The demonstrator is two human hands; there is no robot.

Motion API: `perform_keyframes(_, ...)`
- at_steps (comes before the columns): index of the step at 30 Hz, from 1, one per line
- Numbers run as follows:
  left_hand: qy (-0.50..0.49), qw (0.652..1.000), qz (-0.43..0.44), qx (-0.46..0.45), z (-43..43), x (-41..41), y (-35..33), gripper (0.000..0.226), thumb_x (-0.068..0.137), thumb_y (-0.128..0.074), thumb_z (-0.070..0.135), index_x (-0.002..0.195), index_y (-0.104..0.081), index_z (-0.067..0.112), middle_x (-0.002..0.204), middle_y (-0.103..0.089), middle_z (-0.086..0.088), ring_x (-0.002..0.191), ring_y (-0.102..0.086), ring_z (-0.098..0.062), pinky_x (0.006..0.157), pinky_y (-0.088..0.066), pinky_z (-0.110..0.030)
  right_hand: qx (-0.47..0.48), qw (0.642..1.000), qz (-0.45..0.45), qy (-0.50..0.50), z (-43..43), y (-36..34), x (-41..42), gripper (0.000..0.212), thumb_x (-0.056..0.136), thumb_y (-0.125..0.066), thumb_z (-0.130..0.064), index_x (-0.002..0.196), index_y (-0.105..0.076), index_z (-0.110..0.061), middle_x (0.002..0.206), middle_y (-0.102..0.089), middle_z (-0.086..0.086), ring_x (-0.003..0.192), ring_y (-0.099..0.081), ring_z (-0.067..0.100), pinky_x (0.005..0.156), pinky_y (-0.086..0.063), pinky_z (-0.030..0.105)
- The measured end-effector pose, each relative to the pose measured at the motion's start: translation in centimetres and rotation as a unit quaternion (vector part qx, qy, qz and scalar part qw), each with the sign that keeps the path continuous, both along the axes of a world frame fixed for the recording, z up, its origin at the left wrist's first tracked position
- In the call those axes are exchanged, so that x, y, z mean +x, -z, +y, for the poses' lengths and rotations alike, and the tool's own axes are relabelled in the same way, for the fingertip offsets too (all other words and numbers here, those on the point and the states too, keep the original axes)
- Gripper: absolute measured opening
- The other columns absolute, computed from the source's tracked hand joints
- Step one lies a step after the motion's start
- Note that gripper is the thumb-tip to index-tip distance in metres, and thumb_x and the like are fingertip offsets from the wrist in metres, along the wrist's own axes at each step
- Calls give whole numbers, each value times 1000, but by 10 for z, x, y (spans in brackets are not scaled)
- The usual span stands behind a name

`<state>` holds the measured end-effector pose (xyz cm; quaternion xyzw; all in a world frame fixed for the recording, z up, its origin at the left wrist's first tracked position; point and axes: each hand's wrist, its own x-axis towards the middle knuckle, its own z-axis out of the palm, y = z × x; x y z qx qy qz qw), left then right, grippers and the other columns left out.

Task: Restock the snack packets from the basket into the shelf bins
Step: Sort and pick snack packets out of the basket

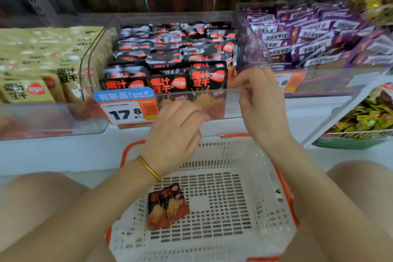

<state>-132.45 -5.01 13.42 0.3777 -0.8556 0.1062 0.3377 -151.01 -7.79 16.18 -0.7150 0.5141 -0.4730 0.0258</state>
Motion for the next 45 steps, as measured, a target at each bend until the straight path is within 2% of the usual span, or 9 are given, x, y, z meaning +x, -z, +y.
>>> perform_keyframes(6,-75,962,-155,211,14,48,116,27,79,-45,9,93,-69,11,93,-67,-7,88,-62,-28,79,-51,-40,101,986,50,-125,38,73,44,22,77,-47,9,92,-59,-2,96,-56,13,80,-52,21,65,-46,39)
perform_keyframes(12,-180,791,-265,521,5,70,218,34,97,-37,9,128,-49,13,133,-46,-6,119,-44,-25,98,-41,-36,402,860,242,-200,33,178,66,32,90,-40,4,116,-52,-10,121,-45,10,96,-55,34,78,-48,46)
perform_keyframes(18,-208,699,-239,641,-6,72,288,47,96,-49,14,140,-35,10,140,-42,-13,122,-47,-29,99,-43,-35,542,777,268,-176,26,230,57,33,95,-41,-3,126,-47,-12,128,-43,8,100,-57,28,82,-48,38)
perform_keyframes(24,-233,691,-294,617,1,73,346,66,91,-55,33,145,-21,13,145,-29,-11,133,-31,-29,100,-40,-39,584,752,269,-147,12,252,50,36,95,-39,-5,128,-47,-16,134,-43,7,110,-54,27,91,-48,40)
perform_keyframes(29,-238,733,-321,550,2,66,364,67,94,-50,30,147,-15,10,146,-28,-13,134,-30,-29,105,-34,-36,597,744,276,-116,6,255,39,36,96,-39,-7,130,-47,-16,143,-38,7,127,-45,26,97,-45,39)
perform_keyframes(34,-239,759,-334,505,5,60,370,54,93,-48,15,141,-25,7,139,-36,-12,127,-36,-29,106,-34,-36,606,749,252,-92,4,259,30,36,95,-40,-8,129,-48,-18,138,-42,3,118,-51,24,93,-47,37)
perform_keyframes(37,-210,771,-291,526,0,55,366,45,91,-53,11,133,-36,9,132,-40,-11,117,-46,-26,100,-39,-32,607,750,251,-84,2,260,27,36,95,-40,-9,129,-48,-17,140,-41,4,120,-50,25,94,-47,37)
perform_keyframes(40,-175,745,-159,624,-11,47,346,39,92,-58,15,128,-44,10,127,-42,-10,104,-54,-26,84,-44,-29,607,751,245,-85,2,260,25,37,95,-42,-10,131,-47,-15,134,-44,6,115,-53,25,94,-46,35)
perform_keyframes(45,-88,726,-61,680,-31,14,258,35,89,-64,20,120,-55,8,120,-54,-9,114,-51,-28,87,-40,-31,604,777,142,-109,4,234,16,58,91,-58,-14,144,-34,-15,143,-42,5,126,-45,21,101,-37,28)
